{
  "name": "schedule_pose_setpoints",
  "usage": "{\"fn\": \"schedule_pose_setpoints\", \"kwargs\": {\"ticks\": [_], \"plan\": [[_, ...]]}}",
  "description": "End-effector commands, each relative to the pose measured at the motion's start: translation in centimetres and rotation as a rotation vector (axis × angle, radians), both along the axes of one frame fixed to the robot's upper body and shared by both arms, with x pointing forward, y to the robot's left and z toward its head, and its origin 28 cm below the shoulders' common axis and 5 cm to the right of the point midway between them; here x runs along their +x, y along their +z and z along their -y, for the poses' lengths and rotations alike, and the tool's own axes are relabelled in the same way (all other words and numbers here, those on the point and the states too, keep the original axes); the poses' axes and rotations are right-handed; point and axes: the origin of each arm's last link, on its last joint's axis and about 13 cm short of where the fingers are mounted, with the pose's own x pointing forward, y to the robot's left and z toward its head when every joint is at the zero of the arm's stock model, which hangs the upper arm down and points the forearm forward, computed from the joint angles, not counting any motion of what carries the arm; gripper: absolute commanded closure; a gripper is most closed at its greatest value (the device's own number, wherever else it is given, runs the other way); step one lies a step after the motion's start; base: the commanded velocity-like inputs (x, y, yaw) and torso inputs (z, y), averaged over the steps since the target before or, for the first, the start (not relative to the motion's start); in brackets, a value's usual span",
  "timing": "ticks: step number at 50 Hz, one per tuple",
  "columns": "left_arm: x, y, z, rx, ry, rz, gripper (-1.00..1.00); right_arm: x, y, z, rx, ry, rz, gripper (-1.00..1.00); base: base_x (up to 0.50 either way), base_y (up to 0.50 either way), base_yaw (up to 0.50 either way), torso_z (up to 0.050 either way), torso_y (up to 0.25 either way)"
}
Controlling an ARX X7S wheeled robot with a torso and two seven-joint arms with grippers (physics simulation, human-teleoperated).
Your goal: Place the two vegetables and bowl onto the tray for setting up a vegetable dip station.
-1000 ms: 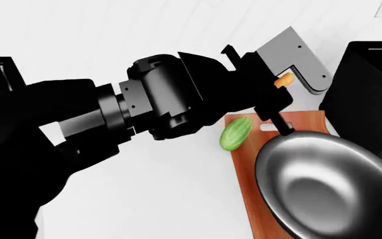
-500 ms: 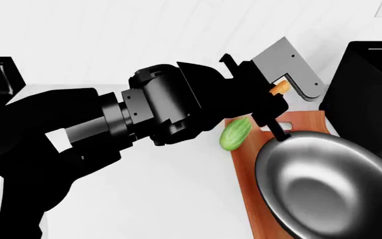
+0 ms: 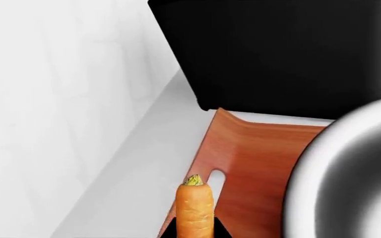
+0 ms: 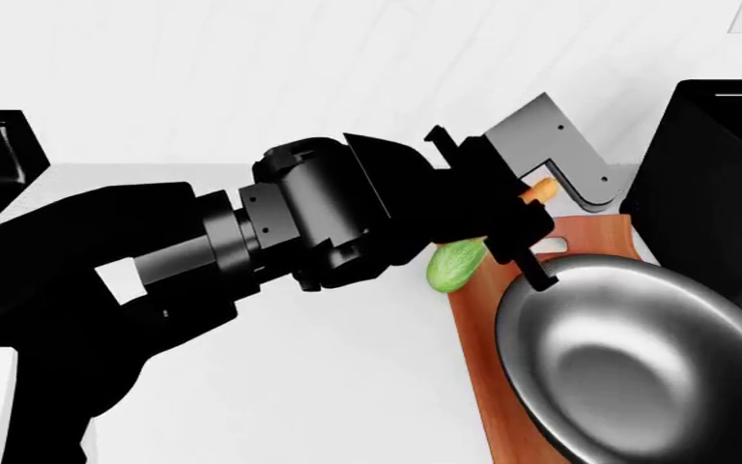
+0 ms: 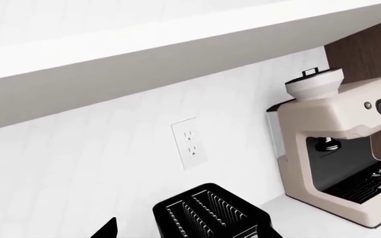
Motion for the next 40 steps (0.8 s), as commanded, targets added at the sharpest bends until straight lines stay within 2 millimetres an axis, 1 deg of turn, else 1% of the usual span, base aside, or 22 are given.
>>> {"fn": "schedule_pose_setpoints", "kwargs": {"ticks": [1, 7, 11, 16, 17, 31, 40], "plan": [[-0.1, -0.1, 0.1, -0.014, -0.006, -0.030, 1.00, 0.0, -0.3, 0.1, 0.004, -0.002, -0.001, -1.00, 0.00, 0.00, 0.00, 0.000, 0.000], [-0.3, -0.1, 0.1, -0.022, -0.009, -0.048, 1.00, 0.0, -0.3, 0.1, 0.004, -0.001, -0.001, -1.00, 0.00, 0.00, 0.00, 0.000, 0.000], [-0.4, -0.1, 0.2, -0.030, -0.010, -0.089, 1.00, -0.1, -0.3, 0.1, 0.006, -0.001, 0.002, -1.00, 0.00, 0.00, 0.00, 0.000, 0.000], [-0.4, -0.1, 0.1, -0.029, 0.025, -0.070, 1.00, -0.1, -0.2, 0.1, 0.006, -0.003, 0.002, -1.00, 0.00, 0.00, 0.00, 0.000, 0.002], [-0.3, -0.2, 0.1, -0.021, 0.010, -0.074, -1.00, -0.1, -0.2, 0.1, 0.007, -0.003, 0.003, -1.00, 0.00, 0.00, 0.00, 0.000, 0.000], [-0.2, -0.2, 0.0, -0.015, 0.020, -0.060, -1.00, -0.2, -0.3, 0.1, 0.010, 0.000, 0.002, -1.00, 0.00, 0.00, 0.00, 0.000, 0.000], [-0.3, 1.0, 0.2, -0.038, 0.016, -0.032, -1.00, -0.2, -0.2, 0.1, 0.012, 0.002, 0.007, -1.00, 0.00, 0.00, 0.00, 0.000, 0.000]]}}
